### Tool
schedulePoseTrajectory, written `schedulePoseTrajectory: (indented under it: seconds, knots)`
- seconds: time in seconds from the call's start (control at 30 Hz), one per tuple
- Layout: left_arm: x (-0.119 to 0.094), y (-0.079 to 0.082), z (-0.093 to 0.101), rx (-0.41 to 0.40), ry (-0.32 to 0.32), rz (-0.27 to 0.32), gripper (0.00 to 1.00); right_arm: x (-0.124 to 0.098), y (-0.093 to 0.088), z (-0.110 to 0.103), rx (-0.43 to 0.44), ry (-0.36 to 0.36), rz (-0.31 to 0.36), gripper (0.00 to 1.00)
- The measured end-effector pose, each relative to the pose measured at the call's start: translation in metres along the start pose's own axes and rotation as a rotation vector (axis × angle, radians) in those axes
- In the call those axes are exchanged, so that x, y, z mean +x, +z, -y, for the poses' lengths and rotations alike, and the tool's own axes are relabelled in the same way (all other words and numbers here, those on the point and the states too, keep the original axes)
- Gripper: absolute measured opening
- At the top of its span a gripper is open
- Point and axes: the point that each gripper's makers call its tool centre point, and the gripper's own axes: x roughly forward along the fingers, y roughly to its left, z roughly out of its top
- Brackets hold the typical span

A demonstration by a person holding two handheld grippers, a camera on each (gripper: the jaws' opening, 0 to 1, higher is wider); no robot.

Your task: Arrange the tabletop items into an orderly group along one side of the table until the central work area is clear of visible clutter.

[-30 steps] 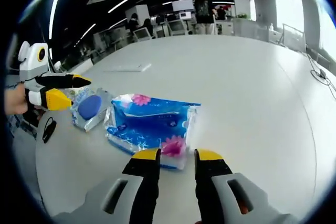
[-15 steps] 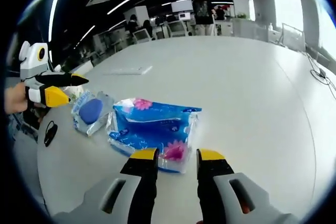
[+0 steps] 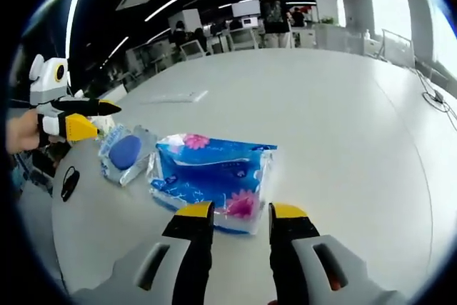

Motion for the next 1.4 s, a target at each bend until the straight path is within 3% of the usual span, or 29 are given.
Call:
schedulePoseTrajectory:
  seconds: [0.13, 0.27, 0.47, 0.63, 0.87, 0.9, 0.93, 0.97, 1.0, 1.03, 1.13, 1.27, 1.4]
  knots:
    - [-0.003, -0.003, -0.006, -0.003, 0.011, -0.022, 0.67, 0.0, 0.001, 0.001, 0.022, -0.006, 0.015, 0.28]
    - [-0.007, 0.009, -0.003, -0.007, 0.006, 0.018, 0.68, -0.001, 0.0, 0.002, 0.018, -0.006, 0.024, 0.29]
    - [-0.008, 0.008, -0.004, -0.006, 0.008, 0.011, 0.68, -0.005, -0.009, 0.004, 0.02, -0.009, 0.013, 0.28]
    - [-0.007, 0.016, 0.002, -0.007, -0.002, 0.047, 0.68, -0.009, -0.01, 0.011, 0.021, -0.018, 0.013, 0.29]
    - [-0.011, 0.009, 0.003, 0.007, 0.002, 0.019, 0.68, -0.008, -0.004, 0.008, 0.024, -0.013, 0.029, 0.29]
    - [-0.011, 0.008, 0.002, 0.016, 0.005, 0.01, 0.68, -0.008, -0.004, 0.008, 0.022, -0.012, 0.025, 0.29]
    - [-0.014, -0.005, -0.001, 0.049, 0.026, -0.091, 0.68, -0.007, -0.004, 0.007, 0.017, -0.01, 0.022, 0.29]
    - [-0.014, -0.014, -0.004, 0.176, 0.03, -0.191, 0.69, -0.007, -0.003, 0.004, 0.013, -0.004, 0.025, 0.29]
    - [-0.011, -0.012, -0.004, 0.236, 0.031, -0.189, 0.69, -0.007, -0.002, 0.003, 0.012, 0.001, 0.026, 0.29]
    - [-0.006, 0.001, 0.0, 0.245, 0.03, -0.125, 0.7, -0.007, 0.0, 0.001, 0.007, 0.004, 0.027, 0.29]
    - [-0.006, 0.02, 0.011, 0.135, 0.005, -0.057, 0.7, -0.01, 0.004, -0.002, 0.006, 0.002, 0.037, 0.29]
    - [-0.001, 0.023, 0.018, 0.167, -0.005, -0.06, 0.71, -0.014, 0.006, -0.001, 0.012, -0.005, 0.046, 0.29]
    - [0.003, 0.015, 0.019, 0.087, -0.002, -0.035, 0.71, -0.014, 0.007, -0.001, 0.022, -0.01, 0.053, 0.3]
